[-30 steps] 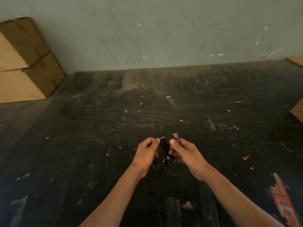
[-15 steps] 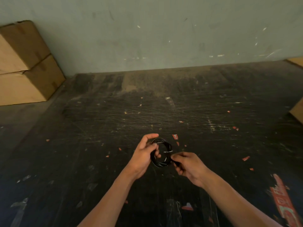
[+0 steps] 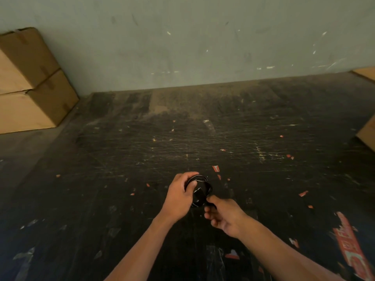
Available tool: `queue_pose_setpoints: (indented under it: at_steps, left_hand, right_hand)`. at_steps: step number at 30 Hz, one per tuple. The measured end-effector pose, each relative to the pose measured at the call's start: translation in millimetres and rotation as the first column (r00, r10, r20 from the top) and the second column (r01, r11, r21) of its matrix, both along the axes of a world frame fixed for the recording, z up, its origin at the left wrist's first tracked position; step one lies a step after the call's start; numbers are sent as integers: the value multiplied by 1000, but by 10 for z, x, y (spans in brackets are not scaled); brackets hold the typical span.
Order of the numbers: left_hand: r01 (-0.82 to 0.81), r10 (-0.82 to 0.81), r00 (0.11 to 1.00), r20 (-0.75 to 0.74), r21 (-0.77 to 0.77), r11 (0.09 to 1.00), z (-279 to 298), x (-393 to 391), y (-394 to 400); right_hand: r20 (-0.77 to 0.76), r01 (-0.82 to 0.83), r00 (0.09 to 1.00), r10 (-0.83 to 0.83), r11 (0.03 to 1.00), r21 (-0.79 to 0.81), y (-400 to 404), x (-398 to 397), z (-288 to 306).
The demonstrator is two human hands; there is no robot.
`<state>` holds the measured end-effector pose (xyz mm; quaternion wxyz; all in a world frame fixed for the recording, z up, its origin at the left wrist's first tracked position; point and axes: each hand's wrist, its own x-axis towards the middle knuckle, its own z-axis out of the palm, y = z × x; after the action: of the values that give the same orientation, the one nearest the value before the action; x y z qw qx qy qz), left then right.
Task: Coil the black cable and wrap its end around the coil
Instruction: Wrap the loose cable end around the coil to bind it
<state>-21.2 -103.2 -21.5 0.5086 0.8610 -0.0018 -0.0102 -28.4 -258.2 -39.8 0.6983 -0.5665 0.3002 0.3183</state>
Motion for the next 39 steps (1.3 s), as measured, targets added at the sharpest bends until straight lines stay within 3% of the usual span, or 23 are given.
queue_pose_setpoints:
  at_steps: [4,7,11,16,20,25,29,33,39]
  left_hand:
    - [-2,-2,998,57,54,999,-45,-45,-87]
    - [14,-19,997,78,68,998,-93,-92,-156]
    - [-81,85,993,80,-55,995,-122,-129,-189]
    - [-119,123,991,48,-67,991,-179,-137,-163]
    - [-145,135,989,-62,-197,970,-178,-138,-162]
    - [-172,158,984,-82,-216,961,-190,-120,-120]
    - [-185,171,982,-81,-214,959,-225,-94,-63]
    - [-182,170,982,-79,-202,962,-249,-86,-13]
    - [-98,95,995,-24,-148,984,-236,-66,4]
  right_hand:
    - [-124,168,980,-157,982,88,100,-6,-22]
    - [-128,271,959,-252,948,168,207,7,-15]
    - [-81,355,935,-346,896,266,282,9,31]
    - [-46,325,943,-329,884,335,268,-2,34]
    - [-11,297,949,-316,880,371,231,0,-10]
    - [81,142,979,-187,912,385,137,-33,-26]
    - [163,27,984,-68,969,244,60,-88,16]
    - [366,85,927,-83,996,11,93,-107,49]
    - [540,60,842,-15,996,-65,47,-6,78]
